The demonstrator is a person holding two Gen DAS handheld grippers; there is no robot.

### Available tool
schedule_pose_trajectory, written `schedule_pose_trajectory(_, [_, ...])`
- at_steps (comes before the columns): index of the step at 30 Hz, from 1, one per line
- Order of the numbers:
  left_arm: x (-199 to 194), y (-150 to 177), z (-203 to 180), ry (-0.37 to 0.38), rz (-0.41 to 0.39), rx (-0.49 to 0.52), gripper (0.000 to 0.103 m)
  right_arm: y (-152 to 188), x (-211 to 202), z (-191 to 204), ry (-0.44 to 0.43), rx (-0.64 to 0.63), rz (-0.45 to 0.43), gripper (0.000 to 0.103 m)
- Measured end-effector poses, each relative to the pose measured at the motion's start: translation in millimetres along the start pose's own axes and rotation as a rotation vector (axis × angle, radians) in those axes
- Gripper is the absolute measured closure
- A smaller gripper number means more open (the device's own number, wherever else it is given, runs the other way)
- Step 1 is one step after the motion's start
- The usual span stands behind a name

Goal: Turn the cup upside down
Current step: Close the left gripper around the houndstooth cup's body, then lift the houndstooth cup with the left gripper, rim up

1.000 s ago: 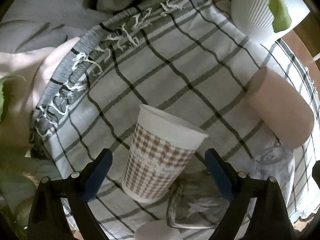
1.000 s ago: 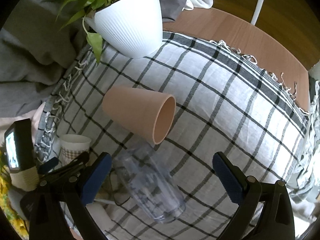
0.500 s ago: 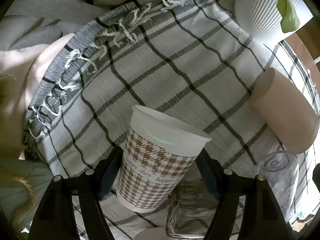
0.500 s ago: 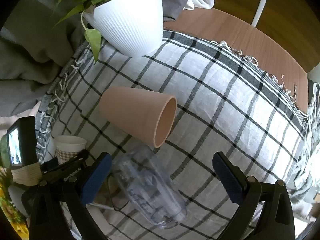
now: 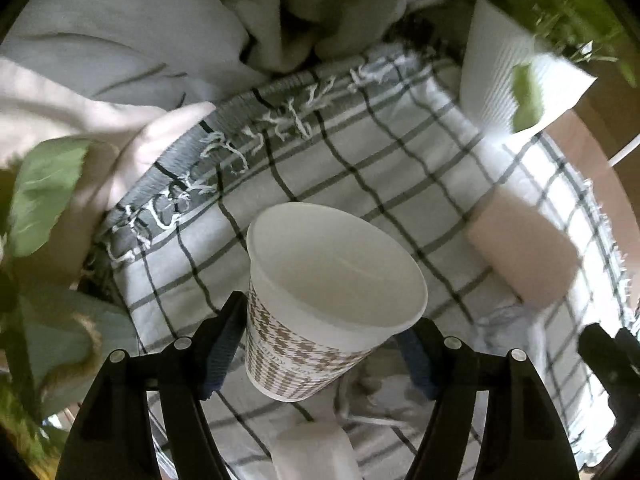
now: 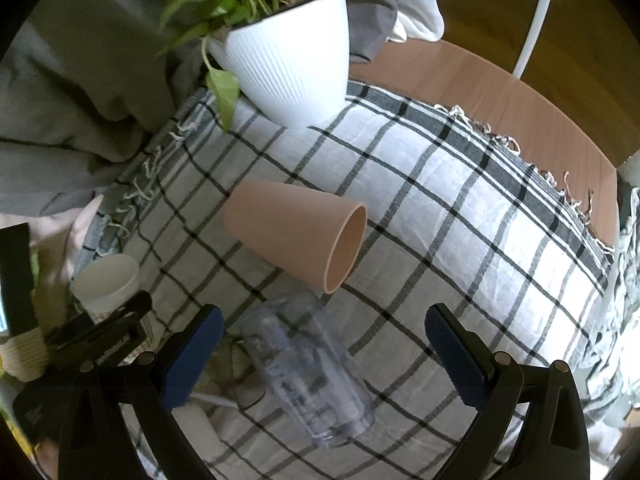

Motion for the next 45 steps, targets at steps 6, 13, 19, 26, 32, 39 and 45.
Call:
schedule_pose_trajectory(6, [-41, 25, -13, 0.033, -0.025, -0.056, 0.032, 5, -20, 1, -0.038, -0.045, -0.027, 0.001])
schedule_pose_trajectory(13, [-77, 66, -25, 0.042, -0.045, -0.099, 0.032, 22, -41, -10, -0.065, -0.133, -0.033, 0.001])
schedule_pose_trajectory(19, [-93, 105, -40, 0.048, -0.037, -0.160, 0.032, 38, -55, -33, -0.067, -0.182, -0.029, 0.001])
schedule_pose_trajectory(26, [-102, 161, -61, 0.107, 0.034, -0.311, 0.032, 60, -60, -54, -0.068, -0.287, 0.035, 0.001])
schedule_pose_trajectory(32, [-92, 205, -81, 0.142, 0.132, -0.436, 0.032, 79, -56, -68, -0.067, -0.397, 0.100, 0.001])
schedule_pose_trajectory(39, [-72, 240, -108, 0.205, 0.250, -0.561, 0.032, 88, -49, -90, -0.037, -0.473, 0.161, 0.001])
schedule_pose_trajectory(45, [-50, 252, -117, 0.248, 0.320, -0.625, 0.032, 88, -45, -98, -0.013, -0.507, 0.178, 0.001])
Point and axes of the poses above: each gripper's, at about its wrist camera, not at the fingertips, and x roughly the way its jaws point, z to its left, y to its underside, the point moved 8 cm from there along x, roughly the way its jaws point, and after that the axes turned 9 degrees about -y, right-handed, at the moved point
